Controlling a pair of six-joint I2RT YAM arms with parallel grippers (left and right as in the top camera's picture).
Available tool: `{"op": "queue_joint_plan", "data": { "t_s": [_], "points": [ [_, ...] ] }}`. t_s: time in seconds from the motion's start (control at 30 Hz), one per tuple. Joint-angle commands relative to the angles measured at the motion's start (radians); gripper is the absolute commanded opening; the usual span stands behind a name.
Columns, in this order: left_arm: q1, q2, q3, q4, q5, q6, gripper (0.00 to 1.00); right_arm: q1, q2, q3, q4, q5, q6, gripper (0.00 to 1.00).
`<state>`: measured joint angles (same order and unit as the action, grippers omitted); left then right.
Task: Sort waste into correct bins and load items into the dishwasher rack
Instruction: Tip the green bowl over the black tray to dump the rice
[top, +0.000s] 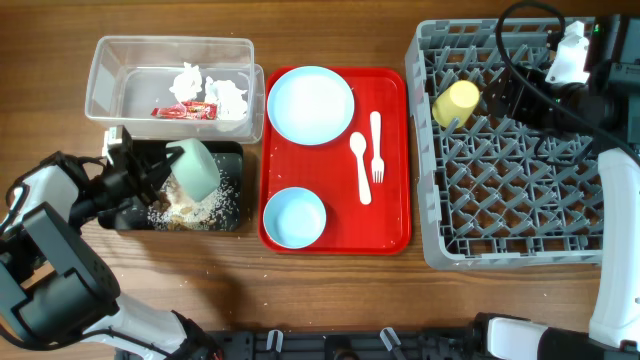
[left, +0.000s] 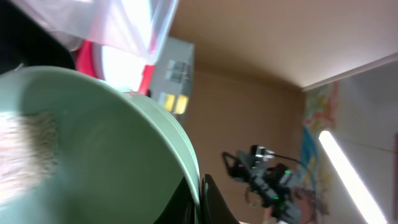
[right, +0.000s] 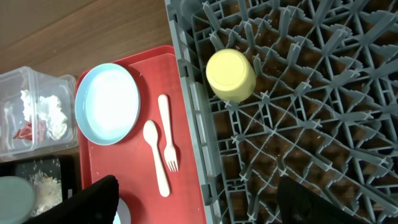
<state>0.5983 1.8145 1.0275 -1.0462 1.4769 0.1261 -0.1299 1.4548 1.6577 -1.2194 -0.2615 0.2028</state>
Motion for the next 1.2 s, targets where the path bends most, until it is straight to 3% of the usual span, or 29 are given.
{"op": "queue_joint_plan", "data": {
  "t_s": [0.0,0.33,0.57,0.67,0.9,1.07,1.17],
  "points": [
    [0.021,0.006,-0.001,-0.010,0.100,-0.023,0.04,-0.002,0.008,-0.004,-0.002,0.001,-0.020,0.83],
    [0.022,0.005,-0.001,-0.141,0.100,-0.023,0.04,-0.002,0.008,-0.004,-0.005,0.001,-0.024,0.83],
    [0.021,-0.001,-0.001,-0.153,0.096,-0.002,0.04,-0.002,0.008,-0.004,-0.006,0.001,-0.027,0.83],
    [0.021,-0.035,0.000,-0.218,0.068,0.063,0.04,-0.002,0.008,-0.004,-0.014,0.001,-0.028,0.83],
    [0.010,-0.211,0.058,-0.249,0.003,0.064,0.04,-0.002,0.008,-0.004,-0.004,-0.003,-0.026,0.83],
    [-0.067,-0.368,0.186,-0.219,-0.216,-0.080,0.04,-0.002,0.008,-0.004,-0.003,-0.003,-0.028,0.83],
    [-0.199,-0.471,0.243,-0.088,-0.450,-0.301,0.04,-0.002,0.008,-0.004,0.003,-0.003,-0.038,0.84]
  ]
}}
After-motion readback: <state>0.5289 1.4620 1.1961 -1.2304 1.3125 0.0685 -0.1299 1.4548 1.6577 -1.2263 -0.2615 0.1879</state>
